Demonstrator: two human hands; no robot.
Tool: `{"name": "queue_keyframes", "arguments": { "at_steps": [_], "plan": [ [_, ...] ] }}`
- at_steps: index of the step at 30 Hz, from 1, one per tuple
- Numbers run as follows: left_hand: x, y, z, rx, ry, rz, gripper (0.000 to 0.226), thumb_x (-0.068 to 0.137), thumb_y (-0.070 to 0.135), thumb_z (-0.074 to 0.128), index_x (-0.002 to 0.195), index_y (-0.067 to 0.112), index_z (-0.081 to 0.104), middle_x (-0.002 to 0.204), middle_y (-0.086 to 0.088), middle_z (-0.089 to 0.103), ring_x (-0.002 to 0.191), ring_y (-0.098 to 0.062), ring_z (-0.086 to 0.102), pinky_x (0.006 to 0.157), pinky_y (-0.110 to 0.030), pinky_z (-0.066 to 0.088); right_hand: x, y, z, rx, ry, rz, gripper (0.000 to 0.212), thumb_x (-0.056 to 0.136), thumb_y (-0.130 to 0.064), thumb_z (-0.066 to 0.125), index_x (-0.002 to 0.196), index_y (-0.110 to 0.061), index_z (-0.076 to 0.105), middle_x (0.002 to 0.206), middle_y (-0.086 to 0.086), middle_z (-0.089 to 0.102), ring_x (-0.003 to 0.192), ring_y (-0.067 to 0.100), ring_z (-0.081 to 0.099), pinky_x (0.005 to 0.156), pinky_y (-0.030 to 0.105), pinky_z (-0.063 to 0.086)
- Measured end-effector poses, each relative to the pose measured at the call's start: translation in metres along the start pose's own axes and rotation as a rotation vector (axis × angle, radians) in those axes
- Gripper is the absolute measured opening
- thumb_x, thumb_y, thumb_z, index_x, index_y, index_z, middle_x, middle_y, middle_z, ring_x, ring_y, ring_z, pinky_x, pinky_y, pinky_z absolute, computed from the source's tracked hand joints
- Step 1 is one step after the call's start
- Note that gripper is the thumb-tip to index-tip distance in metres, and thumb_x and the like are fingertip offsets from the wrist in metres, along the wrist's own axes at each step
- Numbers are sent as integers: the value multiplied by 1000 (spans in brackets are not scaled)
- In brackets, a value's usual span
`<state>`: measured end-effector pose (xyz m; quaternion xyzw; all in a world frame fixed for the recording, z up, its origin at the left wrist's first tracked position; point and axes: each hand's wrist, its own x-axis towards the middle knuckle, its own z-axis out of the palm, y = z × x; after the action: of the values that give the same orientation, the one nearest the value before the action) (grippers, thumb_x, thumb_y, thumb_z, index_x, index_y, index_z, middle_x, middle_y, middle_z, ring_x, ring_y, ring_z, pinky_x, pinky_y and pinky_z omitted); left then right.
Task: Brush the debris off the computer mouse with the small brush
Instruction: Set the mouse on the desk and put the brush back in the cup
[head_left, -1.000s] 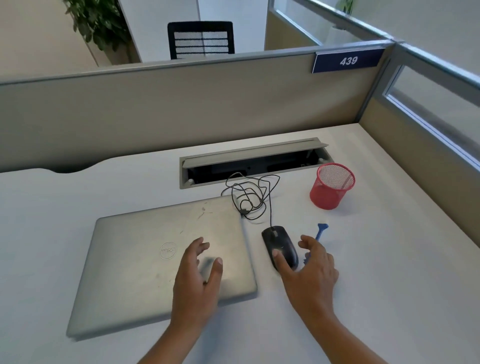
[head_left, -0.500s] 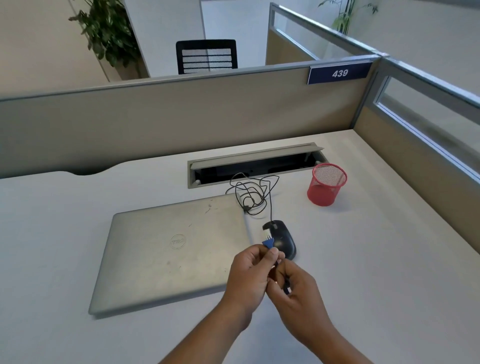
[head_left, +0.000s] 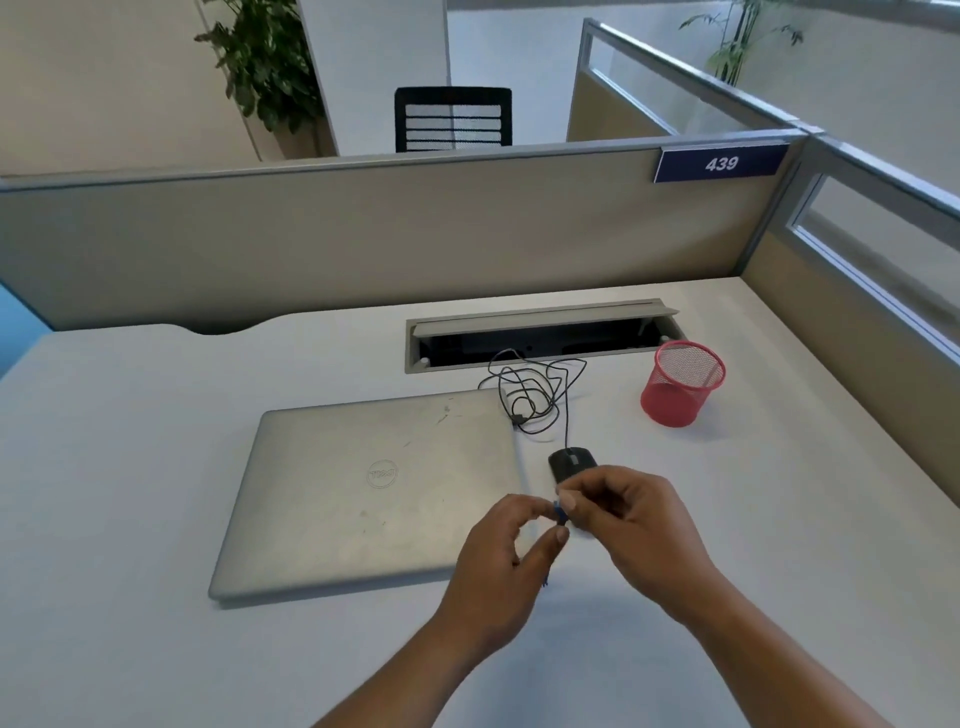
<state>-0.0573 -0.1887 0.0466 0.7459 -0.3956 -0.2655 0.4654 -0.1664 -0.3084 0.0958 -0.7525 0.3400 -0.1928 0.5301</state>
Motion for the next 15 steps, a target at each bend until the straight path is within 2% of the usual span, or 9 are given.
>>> {"name": "queue_keyframes", "arguments": {
  "at_steps": [2, 3, 5, 7, 12, 15],
  "plan": [
    [-4, -16, -6, 143, 86, 15, 55, 90, 57, 52, 140, 39, 42, 134, 29, 54, 121, 10, 48, 99, -19, 43, 6, 0, -5, 20, 54, 12, 17, 87, -8, 73, 79, -22, 77, 72, 2, 76, 58, 10, 68, 61, 18, 57],
    [-6, -27, -10, 294, 138, 49, 63, 91, 55, 51, 147, 31, 37, 141, 22, 51, 127, 3, 47, 104, -24, 40, 9, 0, -9, 32, 84, 14, 18, 87, -7, 73, 78, -22, 76, 70, 6, 75, 54, 12, 65, 59, 21, 58],
    [-11, -51, -21, 584, 184, 94, 65, 94, 48, 48, 149, 15, 40, 148, 2, 51, 135, -17, 47, 112, -36, 37, 18, 0, -23, 7, 134, -11, 18, 88, -8, 73, 79, -24, 76, 71, 6, 76, 57, 20, 68, 63, 26, 60],
    [-16, -72, -30, 763, 153, 29, 63, 96, 45, 40, 144, 6, 47, 151, -11, 48, 140, -28, 43, 117, -42, 30, 29, 1, -41, -20, 166, -37, 19, 89, -11, 72, 82, -28, 76, 75, 0, 78, 64, 20, 72, 66, 28, 63],
    [-28, -97, -36, 782, 208, -68, 70, 101, 48, 17, 133, 2, 60, 146, -14, 53, 137, -33, 47, 115, -39, 23, 65, -3, -96, -107, 264, -65, 27, 90, -7, 70, 75, -29, 76, 70, -7, 78, 65, 16, 73, 65, 32, 62],
    [-28, -101, -33, 755, 244, -65, 74, 101, 50, 14, 131, 1, 61, 145, -14, 54, 136, -33, 48, 116, -33, 15, 99, -8, -133, -228, 389, -55, 16, 88, -6, 70, 80, -19, 76, 63, -5, 75, 59, 12, 74, 66, 33, 65]
  ]
}}
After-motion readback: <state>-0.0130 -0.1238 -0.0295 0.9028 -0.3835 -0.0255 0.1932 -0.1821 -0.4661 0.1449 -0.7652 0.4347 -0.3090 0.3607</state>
